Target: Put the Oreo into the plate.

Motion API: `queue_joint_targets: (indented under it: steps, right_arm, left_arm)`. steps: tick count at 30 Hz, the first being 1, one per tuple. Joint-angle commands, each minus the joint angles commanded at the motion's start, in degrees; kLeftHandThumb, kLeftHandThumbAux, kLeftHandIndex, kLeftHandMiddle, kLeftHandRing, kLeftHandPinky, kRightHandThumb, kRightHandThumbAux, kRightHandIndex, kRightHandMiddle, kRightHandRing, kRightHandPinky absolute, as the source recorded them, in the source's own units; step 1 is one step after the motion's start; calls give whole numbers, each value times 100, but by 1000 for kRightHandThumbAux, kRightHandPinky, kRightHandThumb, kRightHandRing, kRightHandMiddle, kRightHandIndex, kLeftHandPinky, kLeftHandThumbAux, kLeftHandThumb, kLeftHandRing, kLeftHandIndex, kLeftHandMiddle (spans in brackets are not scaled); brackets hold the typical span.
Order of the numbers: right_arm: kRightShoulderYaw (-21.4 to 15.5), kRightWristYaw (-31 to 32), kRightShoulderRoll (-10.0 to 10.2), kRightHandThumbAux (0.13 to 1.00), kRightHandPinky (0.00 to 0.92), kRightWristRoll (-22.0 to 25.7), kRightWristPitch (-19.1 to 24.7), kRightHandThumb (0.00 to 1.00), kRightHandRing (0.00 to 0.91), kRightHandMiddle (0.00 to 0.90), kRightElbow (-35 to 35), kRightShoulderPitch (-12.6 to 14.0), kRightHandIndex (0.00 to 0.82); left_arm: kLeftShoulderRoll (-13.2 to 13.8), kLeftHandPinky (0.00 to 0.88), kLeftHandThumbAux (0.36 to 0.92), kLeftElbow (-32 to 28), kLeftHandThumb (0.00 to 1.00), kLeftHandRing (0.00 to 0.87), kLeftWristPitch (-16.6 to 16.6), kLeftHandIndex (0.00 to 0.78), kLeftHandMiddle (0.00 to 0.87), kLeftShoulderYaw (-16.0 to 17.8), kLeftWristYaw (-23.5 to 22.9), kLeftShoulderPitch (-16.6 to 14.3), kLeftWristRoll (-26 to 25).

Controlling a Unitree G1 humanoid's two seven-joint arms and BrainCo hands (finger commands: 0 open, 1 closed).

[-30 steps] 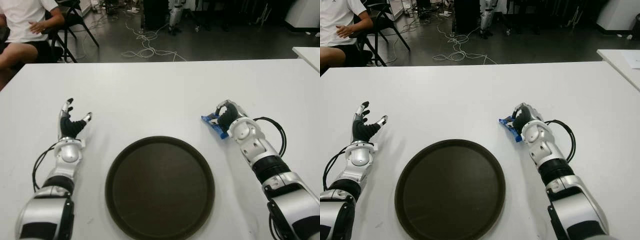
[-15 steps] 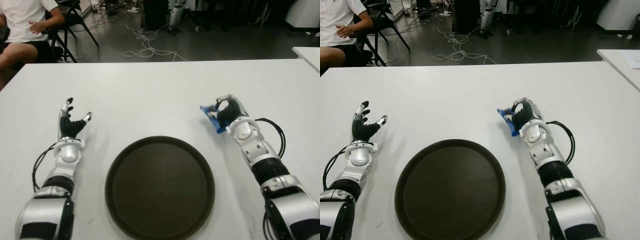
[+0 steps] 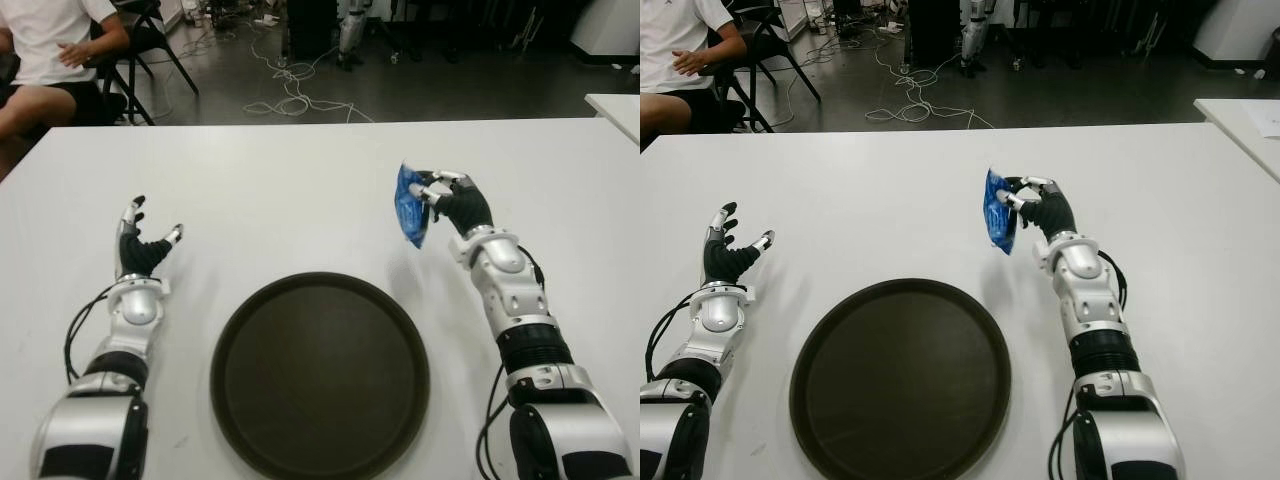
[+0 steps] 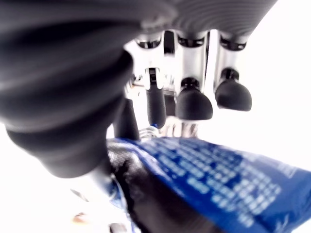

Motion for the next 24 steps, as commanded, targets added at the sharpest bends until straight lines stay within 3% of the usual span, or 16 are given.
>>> queue_joint_targets:
  steps: [11,24]
  right_arm:
    - [-241,273,69,821,829,498,481,416,826,818,-125,-68,713]
    - [-422,535,122,824,833,942,956,399,827,821,-254,-128,711]
  left_arm:
    - [10,73,784,1,0,82,12,68,99,-9,5,-8,19]
    - [15,72,764,-8,0,87,-33,67,105,-48,23,6,65]
